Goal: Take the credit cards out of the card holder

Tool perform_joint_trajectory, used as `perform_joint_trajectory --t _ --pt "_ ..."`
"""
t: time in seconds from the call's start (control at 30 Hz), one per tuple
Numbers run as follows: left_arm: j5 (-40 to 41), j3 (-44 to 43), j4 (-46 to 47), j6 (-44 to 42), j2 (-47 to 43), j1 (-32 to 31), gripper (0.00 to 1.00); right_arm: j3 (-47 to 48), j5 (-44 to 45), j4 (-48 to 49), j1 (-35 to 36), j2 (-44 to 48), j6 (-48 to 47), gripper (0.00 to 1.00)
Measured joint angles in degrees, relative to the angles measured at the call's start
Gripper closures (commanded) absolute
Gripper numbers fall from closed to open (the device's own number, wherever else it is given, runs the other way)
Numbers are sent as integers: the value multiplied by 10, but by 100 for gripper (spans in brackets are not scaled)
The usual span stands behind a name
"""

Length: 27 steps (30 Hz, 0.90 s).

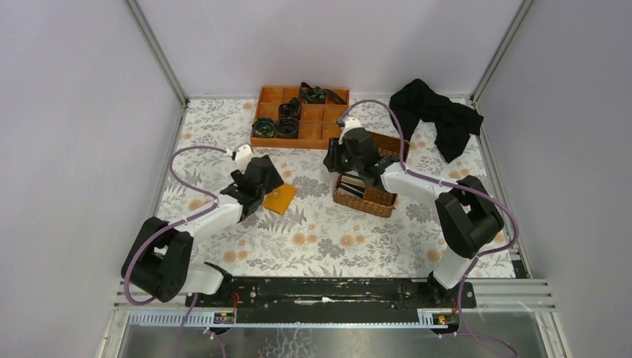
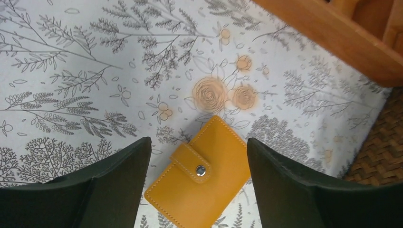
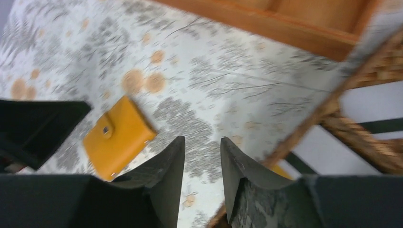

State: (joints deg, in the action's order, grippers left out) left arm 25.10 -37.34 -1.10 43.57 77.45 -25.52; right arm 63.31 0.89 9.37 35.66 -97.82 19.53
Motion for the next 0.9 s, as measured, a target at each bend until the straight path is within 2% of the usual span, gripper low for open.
perform_joint_trajectory --t 0.17,0.37,0.6,0.9 --pt "-14 50 26 -6 16 0 21 -2 -53 16 32 -14 7 56" --pt "-40 87 73 -11 30 -2 22 -2 -76 21 33 -14 7 50" --pt "-83 122 93 -12 -10 -19 22 -2 -80 21 33 -18 -2 50" --pt "-132 140 62 11 -59 -23 22 -2 -85 21 33 -50 -2 52"
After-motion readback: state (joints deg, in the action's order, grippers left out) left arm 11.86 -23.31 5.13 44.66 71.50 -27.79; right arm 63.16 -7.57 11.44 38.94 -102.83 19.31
